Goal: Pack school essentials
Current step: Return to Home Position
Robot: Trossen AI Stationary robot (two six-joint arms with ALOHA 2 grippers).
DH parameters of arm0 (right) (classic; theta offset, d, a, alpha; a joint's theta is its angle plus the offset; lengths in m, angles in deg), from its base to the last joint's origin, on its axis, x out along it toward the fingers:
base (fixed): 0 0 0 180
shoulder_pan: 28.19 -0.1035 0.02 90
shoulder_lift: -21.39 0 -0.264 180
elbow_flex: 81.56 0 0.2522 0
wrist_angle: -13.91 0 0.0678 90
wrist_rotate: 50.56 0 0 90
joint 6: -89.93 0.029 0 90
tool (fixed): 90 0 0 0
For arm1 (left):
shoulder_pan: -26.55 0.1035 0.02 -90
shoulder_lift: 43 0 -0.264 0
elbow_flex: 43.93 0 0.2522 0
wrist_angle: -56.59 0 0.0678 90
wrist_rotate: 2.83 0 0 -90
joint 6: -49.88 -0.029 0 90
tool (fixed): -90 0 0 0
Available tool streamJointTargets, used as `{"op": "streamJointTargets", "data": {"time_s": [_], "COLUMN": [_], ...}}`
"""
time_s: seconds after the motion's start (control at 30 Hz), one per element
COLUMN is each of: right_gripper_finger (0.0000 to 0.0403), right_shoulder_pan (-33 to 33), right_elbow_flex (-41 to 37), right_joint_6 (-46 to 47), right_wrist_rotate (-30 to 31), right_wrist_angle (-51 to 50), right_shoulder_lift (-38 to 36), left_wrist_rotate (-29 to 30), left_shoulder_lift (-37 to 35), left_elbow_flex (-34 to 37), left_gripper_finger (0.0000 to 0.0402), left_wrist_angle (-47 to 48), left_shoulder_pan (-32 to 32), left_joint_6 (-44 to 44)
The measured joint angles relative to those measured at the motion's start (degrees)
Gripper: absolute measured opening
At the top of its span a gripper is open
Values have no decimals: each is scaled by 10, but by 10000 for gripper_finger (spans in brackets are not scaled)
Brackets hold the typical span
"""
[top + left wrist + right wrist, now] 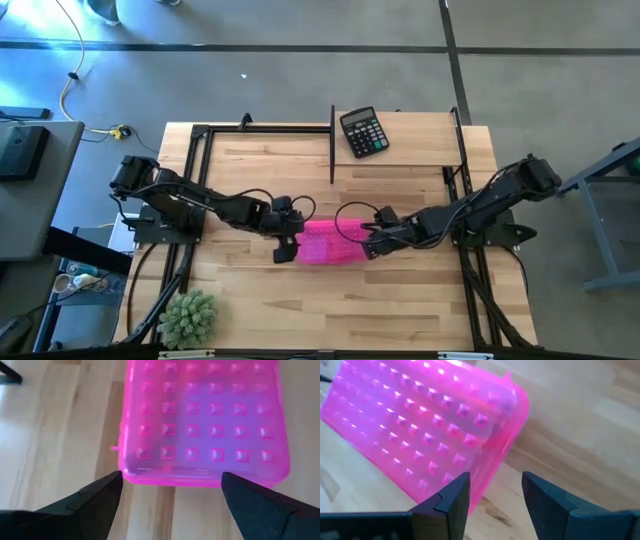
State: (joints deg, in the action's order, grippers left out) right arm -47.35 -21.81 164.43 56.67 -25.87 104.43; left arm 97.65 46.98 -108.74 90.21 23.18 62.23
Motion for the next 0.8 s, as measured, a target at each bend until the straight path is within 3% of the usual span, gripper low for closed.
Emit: {"op": "streamJointTargets", "data": {"time_s": [0.43,0.6,0.8], "right_gripper_finger": [172,172,172], "right_shoulder_pan": [1,8,28], "right_elbow_flex": [-1,-1,-1], "right_joint_6": [-101,-270,-536], "right_wrist_rotate": [34,50,47], "right_wrist_angle": [16,94,204], "right_shoulder_lift": [-69,-114,-187], "left_wrist_rotate": [-1,-27,-62], "left_shoulder_lift": [-82,-157,-250], "left_elbow_flex": [0,0,0], "left_gripper_finger": [330,330,330], "left_wrist_angle": [38,48,37], "left_shoulder_pan": [5,10,15], "left_joint_6": [-11,-39,-62]}}
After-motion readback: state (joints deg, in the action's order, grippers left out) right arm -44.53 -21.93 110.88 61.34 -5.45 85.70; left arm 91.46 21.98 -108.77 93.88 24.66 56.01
